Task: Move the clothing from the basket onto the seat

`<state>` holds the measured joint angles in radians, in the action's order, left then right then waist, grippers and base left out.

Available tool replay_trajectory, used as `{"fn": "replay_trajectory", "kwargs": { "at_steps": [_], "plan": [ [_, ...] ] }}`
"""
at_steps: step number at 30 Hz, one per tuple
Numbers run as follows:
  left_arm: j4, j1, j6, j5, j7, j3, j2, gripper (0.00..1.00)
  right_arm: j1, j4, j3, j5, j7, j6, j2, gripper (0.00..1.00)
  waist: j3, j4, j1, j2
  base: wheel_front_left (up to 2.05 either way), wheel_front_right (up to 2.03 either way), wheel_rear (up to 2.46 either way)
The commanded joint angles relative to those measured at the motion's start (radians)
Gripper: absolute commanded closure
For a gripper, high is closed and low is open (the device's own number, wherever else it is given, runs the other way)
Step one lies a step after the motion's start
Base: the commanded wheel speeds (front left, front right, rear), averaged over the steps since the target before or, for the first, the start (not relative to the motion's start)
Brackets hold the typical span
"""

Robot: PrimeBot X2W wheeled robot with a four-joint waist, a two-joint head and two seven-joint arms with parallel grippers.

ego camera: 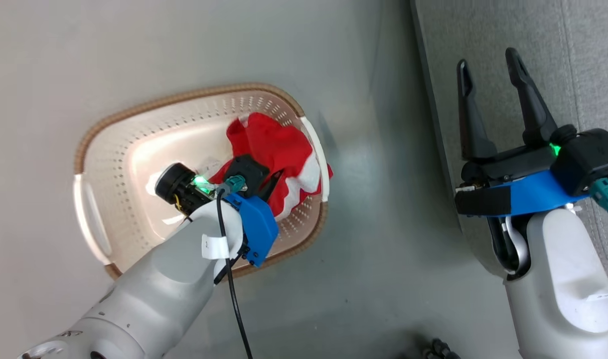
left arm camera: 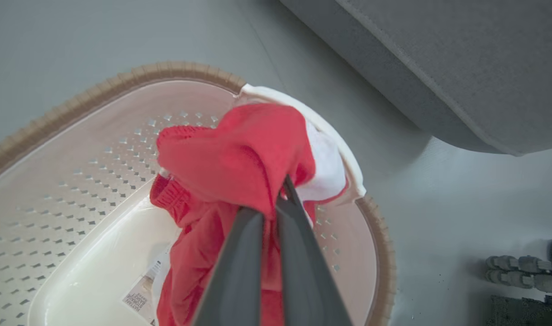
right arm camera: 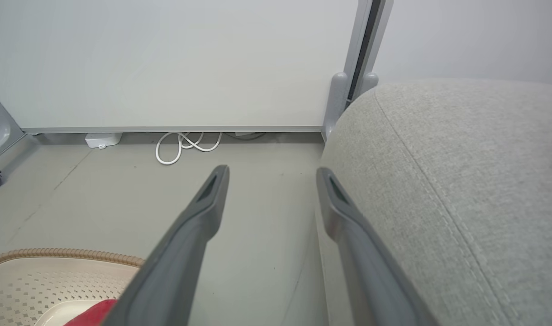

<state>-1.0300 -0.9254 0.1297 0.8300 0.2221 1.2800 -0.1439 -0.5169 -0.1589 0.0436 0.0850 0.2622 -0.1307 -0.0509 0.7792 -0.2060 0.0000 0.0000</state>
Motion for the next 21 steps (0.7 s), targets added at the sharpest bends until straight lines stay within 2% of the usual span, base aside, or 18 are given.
{"fn": "replay_trajectory", "kwargs": {
  "at_steps": [1,10,21],
  "plan": [
    [0.006,0.006,0.001,-0.001,0.014,0.003,0.008,1.0,0.019,-0.006,-0.002,-0.011,0.004,0.0,-0.001,0.0,-0.054,0.033,0.0,0.0,0.0,0.0,0.0],
    [0.071,0.021,0.001,0.029,0.044,-0.021,0.022,1.0,0.076,-0.036,-0.011,-0.018,0.004,0.0,-0.023,0.0,-0.209,0.085,0.0,0.0,0.0,0.0,0.0],
    [0.215,0.117,0.001,-0.123,0.044,-0.194,-0.006,1.0,0.168,-0.07,-0.022,-0.015,0.004,0.0,-0.042,0.0,-0.399,0.127,0.0,0.0,0.0,0.0,0.0]
  ]
}}
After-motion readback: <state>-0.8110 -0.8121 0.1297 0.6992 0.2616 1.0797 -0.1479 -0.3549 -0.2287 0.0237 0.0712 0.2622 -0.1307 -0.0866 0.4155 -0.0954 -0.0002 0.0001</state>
